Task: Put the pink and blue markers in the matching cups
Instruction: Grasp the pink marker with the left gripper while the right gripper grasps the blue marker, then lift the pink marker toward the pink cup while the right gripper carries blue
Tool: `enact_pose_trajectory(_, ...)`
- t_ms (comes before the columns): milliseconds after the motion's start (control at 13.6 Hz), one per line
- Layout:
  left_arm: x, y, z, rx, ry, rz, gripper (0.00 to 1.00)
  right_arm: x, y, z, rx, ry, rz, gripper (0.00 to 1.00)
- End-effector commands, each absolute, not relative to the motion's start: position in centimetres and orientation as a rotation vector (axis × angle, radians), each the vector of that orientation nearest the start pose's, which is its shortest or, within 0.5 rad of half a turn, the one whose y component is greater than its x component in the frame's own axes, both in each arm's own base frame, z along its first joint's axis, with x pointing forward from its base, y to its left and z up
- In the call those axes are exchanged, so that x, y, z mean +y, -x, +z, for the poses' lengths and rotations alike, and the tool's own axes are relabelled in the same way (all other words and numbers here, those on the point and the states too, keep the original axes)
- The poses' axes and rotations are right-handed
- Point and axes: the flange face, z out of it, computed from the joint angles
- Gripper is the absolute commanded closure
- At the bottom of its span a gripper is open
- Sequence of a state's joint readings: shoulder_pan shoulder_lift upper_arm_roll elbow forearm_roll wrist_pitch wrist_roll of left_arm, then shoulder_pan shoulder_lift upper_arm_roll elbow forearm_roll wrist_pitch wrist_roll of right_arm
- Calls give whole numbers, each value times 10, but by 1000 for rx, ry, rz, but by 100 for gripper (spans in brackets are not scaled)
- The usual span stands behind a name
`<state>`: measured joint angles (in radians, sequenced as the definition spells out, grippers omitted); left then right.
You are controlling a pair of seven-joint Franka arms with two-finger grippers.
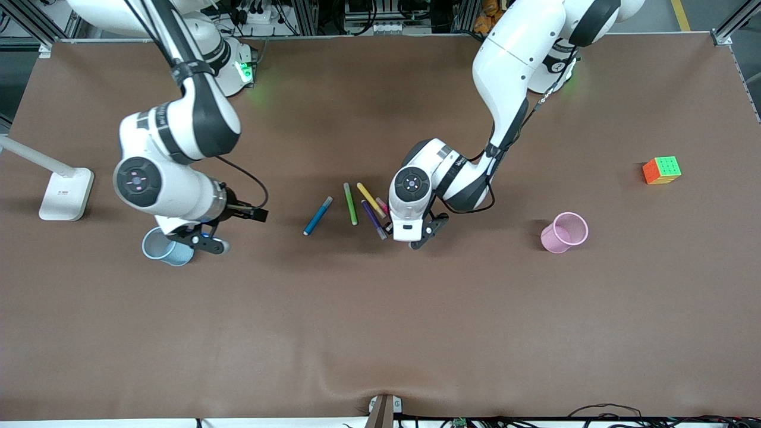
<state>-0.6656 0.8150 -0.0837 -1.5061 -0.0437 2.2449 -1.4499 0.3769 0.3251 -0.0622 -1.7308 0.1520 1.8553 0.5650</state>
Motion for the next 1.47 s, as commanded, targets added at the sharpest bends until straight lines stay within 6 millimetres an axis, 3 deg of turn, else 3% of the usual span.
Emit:
enact_pose_trajectory(0, -477, -522, 174, -1151, 2889, 148, 84, 215, -579, 366, 512, 3046, 333, 0)
enact_pose_trajectory(368, -472, -531, 190, -1161, 2909, 131, 91, 261, -562, 327, 599, 3048, 284, 0)
enact_pose_trajectory(811, -453, -550, 210, -1178, 2909, 94, 92, 281, -562, 264, 597, 3066, 268, 0)
enact_pose_trajectory(958, -444, -559, 221, -1188, 2914, 82, 91, 291, -560, 254, 650, 3059, 249, 0)
enact_pose_trajectory(1400, -412, -572, 254, -1082, 2902, 129, 91, 296, -561, 211, 664, 3059, 210, 25)
